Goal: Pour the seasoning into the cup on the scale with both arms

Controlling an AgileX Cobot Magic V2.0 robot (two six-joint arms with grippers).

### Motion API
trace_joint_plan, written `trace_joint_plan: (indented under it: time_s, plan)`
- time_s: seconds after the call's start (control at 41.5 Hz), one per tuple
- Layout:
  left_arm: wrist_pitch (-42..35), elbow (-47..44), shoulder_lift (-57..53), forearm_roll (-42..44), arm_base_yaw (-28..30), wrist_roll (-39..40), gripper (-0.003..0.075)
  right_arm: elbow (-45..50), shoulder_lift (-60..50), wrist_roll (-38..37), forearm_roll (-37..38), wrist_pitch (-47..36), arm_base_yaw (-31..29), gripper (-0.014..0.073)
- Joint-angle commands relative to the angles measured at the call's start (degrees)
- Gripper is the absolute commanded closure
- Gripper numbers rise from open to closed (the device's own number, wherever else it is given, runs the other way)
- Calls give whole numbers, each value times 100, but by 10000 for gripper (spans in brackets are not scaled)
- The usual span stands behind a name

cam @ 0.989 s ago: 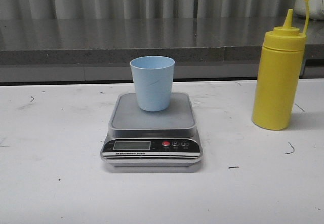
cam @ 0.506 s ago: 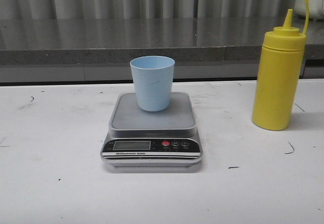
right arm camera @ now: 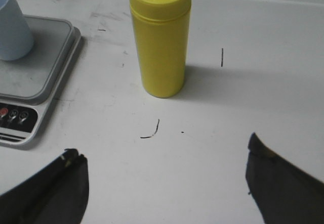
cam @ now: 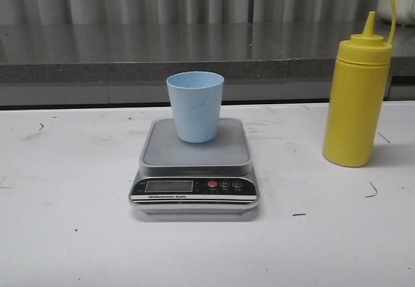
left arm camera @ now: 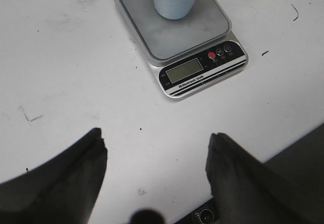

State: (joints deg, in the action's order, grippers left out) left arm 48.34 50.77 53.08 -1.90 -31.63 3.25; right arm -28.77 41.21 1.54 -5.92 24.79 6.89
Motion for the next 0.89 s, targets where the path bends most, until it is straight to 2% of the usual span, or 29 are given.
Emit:
trace_joint_plan:
  time_s: [0.0,0.169,0.506,0.699,0.724,0.868]
  plan:
    - [-336,151,-57,-65,-57,0,302,239,107,11,-272,-1278,22,-53]
    - [-336,151,-57,-65,-57,0,302,793,693,11,-272,-2479,22,-53]
    - [-336,151,-57,-65,-57,0,302,812,2480,11,-185,-4084,26,-53]
    - [-336,151,-57,-65,-57,0,302,812,3601,-84,-22,-5521,327,-53]
    - [-336,151,-57,-65,-57,0,302,812,3677,-95,16,-5702,368,1]
    - [-336,151,-57,-65,-57,0,302,787,4441,-106,54,-7072,456,1]
